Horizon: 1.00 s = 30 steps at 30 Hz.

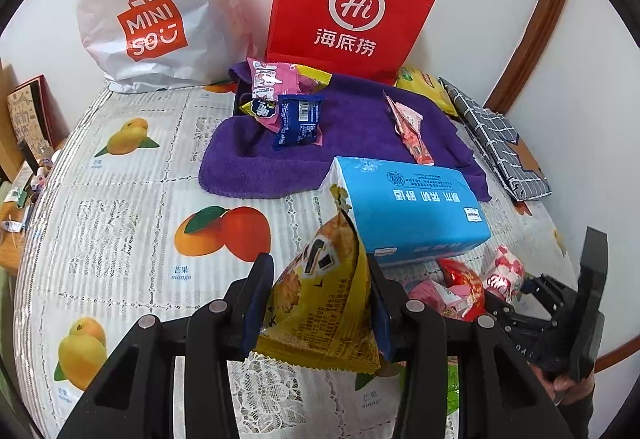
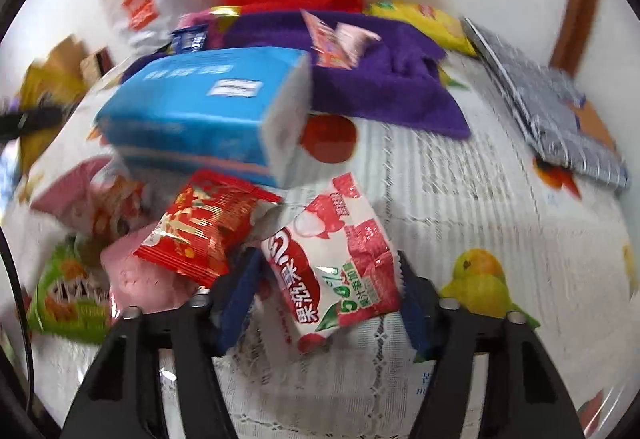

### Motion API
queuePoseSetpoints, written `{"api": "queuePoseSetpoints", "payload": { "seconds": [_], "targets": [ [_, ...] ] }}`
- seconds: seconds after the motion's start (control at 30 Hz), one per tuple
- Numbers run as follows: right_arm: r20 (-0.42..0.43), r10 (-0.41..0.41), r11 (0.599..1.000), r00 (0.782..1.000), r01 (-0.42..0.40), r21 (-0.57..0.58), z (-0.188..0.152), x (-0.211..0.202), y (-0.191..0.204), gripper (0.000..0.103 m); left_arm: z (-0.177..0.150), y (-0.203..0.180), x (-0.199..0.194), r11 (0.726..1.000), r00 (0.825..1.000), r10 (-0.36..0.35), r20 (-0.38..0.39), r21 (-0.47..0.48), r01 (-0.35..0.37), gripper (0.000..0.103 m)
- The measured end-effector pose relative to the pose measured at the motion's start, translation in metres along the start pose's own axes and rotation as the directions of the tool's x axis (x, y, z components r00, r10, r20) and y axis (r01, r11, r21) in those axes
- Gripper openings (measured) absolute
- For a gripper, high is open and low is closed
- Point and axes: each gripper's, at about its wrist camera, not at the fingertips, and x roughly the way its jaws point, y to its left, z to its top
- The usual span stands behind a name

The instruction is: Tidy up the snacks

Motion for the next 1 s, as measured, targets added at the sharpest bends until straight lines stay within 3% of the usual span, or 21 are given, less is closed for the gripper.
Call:
{"api": "queuePoseSetpoints", "payload": {
  "seconds": [0.07,0.1,0.47,0.73,1.0],
  "targets": [
    [0.016,-0.001,1.0,1.0,0.001,-0.007,-0.001,-0.002,0.0,0.036,0.001,-0.001,0.001,1.0,1.0,-0.005,-0.001,-0.002,0.005,0.042],
    [0.022,-0.006,1.0,1.0,0.006,-0.006,-0.001,-0.002,0.0,0.022,0.002,-0.001,0.002,1.0,1.0,-0.006,-0.001,-0.002,0.006,0.042],
    [0.08,-0.023,0.999,0.997,0.019,0.046,0.014,-0.023,-0.015,0.022,0.014,-0.009,-0.009,1.0,1.0,0.002,0.02,0.02,-0.002,0.042],
    [0.13,-0.065,0.994,0.989,0.053,0.094,0.071,-0.038,-0.026,0.022,0.046,-0.03,-0.015,0.999,0.999,-0.012,0.044,0.047,0.01,0.042],
    [0.197,-0.1,0.994,0.975,0.087,0.071,0.15,-0.046,-0.027,0.022,0.098,-0.047,-0.019,0.995,0.994,0.019,0.105,0.097,-0.029,0.042]
  ]
}}
